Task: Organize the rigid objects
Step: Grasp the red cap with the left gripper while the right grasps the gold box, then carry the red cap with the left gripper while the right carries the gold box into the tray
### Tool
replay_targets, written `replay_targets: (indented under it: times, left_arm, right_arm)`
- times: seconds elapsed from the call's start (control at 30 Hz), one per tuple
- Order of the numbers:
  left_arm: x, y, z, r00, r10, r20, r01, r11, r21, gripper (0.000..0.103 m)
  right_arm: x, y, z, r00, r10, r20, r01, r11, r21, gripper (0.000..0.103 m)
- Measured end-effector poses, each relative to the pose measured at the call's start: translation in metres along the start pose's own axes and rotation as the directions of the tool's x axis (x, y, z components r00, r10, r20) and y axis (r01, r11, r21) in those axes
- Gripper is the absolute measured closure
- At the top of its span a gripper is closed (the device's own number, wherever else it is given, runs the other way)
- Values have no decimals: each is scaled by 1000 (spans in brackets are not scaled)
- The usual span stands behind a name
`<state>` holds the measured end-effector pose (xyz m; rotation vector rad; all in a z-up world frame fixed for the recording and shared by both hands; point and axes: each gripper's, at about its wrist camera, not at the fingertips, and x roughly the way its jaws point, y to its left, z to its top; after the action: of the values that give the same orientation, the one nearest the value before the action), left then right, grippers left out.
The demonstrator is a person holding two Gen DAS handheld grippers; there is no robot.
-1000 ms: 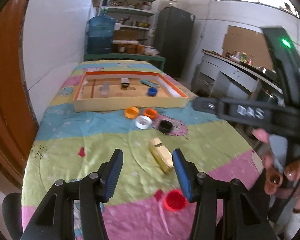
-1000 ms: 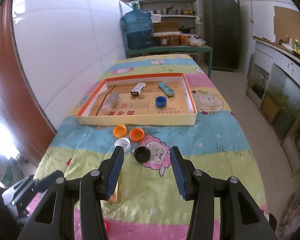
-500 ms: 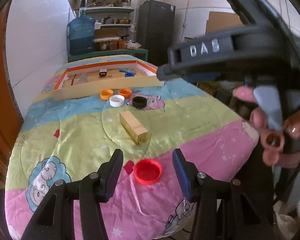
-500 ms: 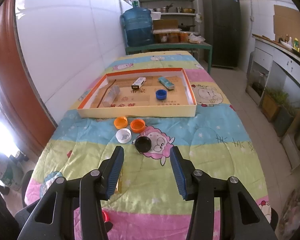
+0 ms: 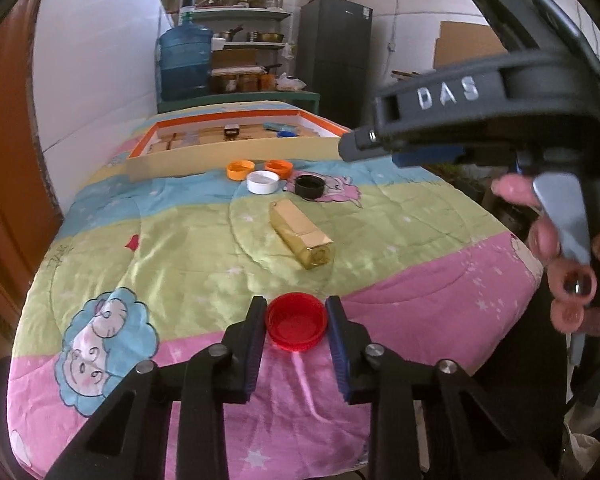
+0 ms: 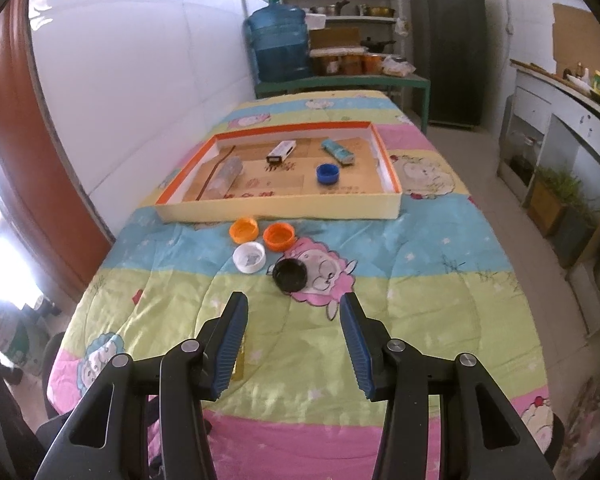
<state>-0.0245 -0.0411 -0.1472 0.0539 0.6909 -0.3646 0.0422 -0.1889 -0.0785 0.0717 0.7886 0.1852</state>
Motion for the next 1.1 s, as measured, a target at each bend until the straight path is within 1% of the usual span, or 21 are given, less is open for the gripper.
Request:
replay_targets:
  times: [0.13, 0.23, 0.47, 0.5, 0.57, 0.6, 0.63, 0.77, 1.1]
  left_arm:
    - [-2, 14, 4, 1000, 20, 7, -19, 999, -47, 73]
    - [-7, 29, 9, 998, 58, 25, -56, 995, -81, 73]
    - [-10, 63, 28, 991, 133, 34, -126, 980, -155, 73]
    - [-10, 65, 31, 990, 137, 34, -130, 978, -161, 73]
    - [-10, 69, 36, 989, 146, 37, -138, 976, -167, 73]
    - [-9, 71, 38, 988, 147, 39, -139, 976, -168, 73]
    - [-10, 71, 40, 988, 148, 40, -139, 976, -169, 73]
    - [-6, 74, 47, 989, 145, 39, -136, 976, -173, 73]
    - [3, 76, 61, 991, 126, 40, -118, 978, -171, 73]
  right_arm:
    - [8, 9, -3, 999, 36, -21, -37, 999, -19, 54]
    - [18, 18, -7, 997, 66, -45, -68, 997, -40, 54]
    - [45, 34, -14, 992, 86, -95, -92, 994, -62, 54]
    - [48, 35, -15, 991, 88, -100, -94, 993, -65, 55]
    - [53, 38, -17, 991, 83, -106, -91, 993, -72, 71]
    - [56, 39, -18, 991, 77, -111, -86, 993, -78, 75]
    - [58, 40, -19, 990, 81, -116, -91, 992, -83, 82]
    - [60, 44, -20, 992, 67, -106, -79, 991, -111, 84]
    - [61, 41, -16, 993, 68, -96, -78, 991, -108, 85]
